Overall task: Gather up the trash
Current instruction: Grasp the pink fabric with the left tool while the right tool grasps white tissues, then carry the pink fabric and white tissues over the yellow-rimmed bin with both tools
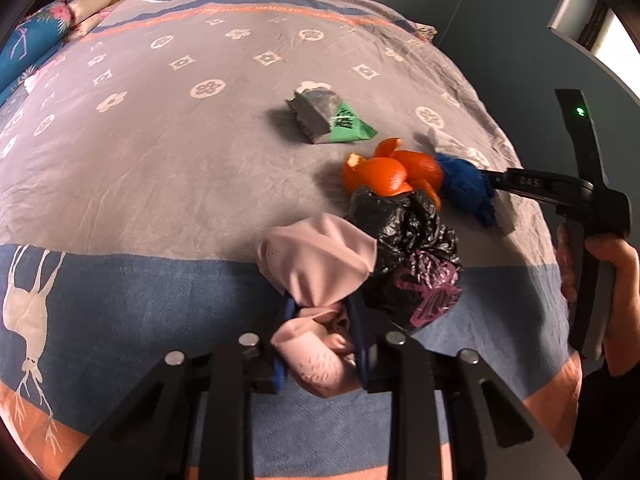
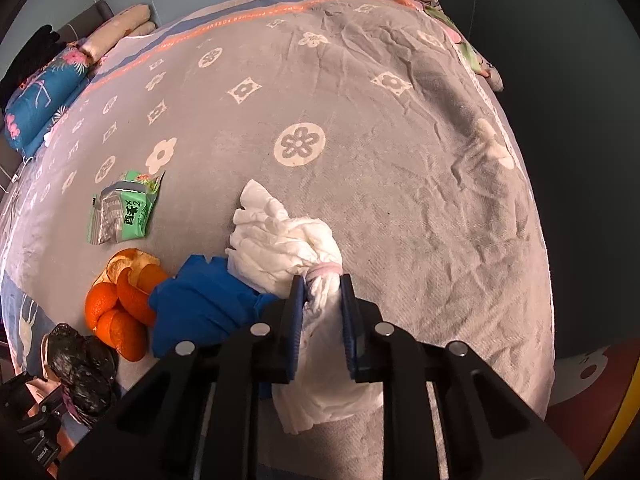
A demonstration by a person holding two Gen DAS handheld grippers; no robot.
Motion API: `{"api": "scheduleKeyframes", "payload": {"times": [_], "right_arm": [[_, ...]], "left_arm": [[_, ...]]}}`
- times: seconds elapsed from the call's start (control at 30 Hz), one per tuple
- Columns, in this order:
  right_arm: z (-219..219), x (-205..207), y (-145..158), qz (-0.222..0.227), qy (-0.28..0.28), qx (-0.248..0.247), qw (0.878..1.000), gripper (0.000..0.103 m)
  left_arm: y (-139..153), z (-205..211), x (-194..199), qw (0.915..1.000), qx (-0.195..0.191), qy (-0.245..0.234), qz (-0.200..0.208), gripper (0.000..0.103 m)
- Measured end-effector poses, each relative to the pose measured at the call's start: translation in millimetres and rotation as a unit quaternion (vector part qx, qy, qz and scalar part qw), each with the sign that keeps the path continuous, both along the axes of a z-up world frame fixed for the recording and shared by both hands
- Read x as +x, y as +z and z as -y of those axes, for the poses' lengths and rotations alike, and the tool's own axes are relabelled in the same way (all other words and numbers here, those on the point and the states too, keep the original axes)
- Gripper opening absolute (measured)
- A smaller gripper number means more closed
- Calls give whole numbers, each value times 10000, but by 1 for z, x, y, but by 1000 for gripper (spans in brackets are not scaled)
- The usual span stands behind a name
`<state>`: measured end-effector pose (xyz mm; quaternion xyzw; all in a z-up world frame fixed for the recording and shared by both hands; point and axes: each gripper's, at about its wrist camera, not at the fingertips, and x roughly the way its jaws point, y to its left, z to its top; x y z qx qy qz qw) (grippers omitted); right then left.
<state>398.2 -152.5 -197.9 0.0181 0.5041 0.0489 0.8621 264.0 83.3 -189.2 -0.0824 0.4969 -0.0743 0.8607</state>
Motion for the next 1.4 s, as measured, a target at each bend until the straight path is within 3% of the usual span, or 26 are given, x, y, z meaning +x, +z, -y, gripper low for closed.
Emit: {"api": "scheduleKeyframes", "payload": {"times": [0.2,0.6,1.1,1.4], "right_arm": [[4,-7,14,183,-6,131,9997,16],[19,-31,54,491,-82,475,9976,16],[39,-112,129,999,165,535,9934,16],[73,-159,169,1364,109,621,9886,16]], "left_arm": [[14,6,-10,9994,37,-215,269,18],[49,-11,-21,9963,-359,64,781,18],[109,-1,-46,9889,-60,132,1476,18],[150,27,-68,9830,-199,-68,1827,18]]}}
